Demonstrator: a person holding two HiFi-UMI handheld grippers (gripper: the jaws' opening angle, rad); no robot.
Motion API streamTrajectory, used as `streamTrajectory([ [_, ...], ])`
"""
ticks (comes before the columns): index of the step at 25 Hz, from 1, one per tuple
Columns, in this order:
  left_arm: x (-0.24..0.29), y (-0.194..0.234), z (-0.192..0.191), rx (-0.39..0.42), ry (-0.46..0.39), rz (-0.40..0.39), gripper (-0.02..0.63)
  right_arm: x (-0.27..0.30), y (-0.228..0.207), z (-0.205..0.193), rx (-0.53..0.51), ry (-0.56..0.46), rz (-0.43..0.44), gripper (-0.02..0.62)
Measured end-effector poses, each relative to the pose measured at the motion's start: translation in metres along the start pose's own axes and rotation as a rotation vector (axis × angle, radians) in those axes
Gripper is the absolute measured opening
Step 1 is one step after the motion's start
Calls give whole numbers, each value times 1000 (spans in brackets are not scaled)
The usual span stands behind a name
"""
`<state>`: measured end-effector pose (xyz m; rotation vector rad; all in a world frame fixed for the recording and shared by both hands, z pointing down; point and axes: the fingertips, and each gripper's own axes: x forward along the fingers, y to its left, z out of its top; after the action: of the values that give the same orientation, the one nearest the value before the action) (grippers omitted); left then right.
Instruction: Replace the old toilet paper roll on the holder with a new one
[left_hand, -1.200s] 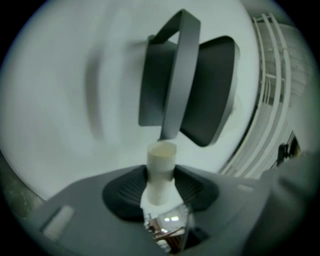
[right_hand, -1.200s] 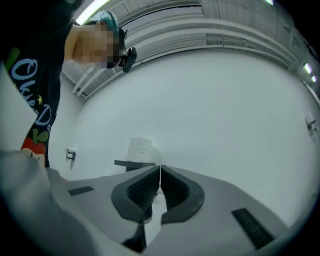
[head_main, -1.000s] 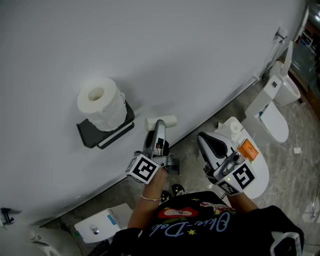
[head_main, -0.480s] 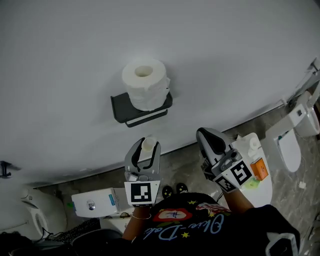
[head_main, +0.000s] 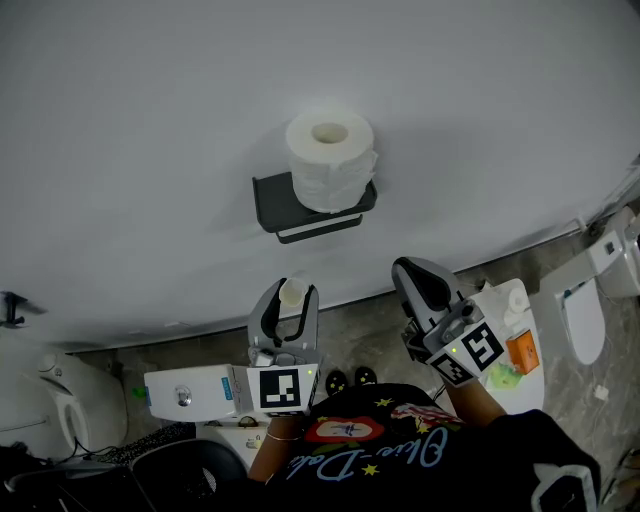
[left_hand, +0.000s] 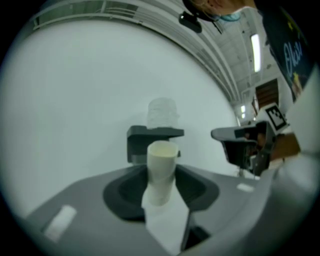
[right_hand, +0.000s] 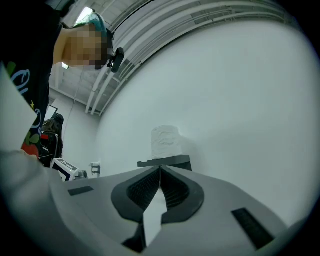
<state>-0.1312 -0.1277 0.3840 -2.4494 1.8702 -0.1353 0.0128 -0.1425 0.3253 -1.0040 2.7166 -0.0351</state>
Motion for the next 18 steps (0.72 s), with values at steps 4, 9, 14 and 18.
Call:
streamTrajectory([
  [4, 0, 0, 2, -2, -7, -1, 170, 0, 0, -1, -2, 7, -2, 14],
  [9, 2, 3, 1, -8, -12, 14, 172, -1, -1, 1, -16, -1, -5, 14],
  [14, 4, 1, 2, 17, -21, 5, 173, 0, -1, 5, -29, -19, 13, 14],
  [18, 3, 3, 6, 17, -13, 10, 173, 5, 7, 17, -104, -2, 99, 14],
])
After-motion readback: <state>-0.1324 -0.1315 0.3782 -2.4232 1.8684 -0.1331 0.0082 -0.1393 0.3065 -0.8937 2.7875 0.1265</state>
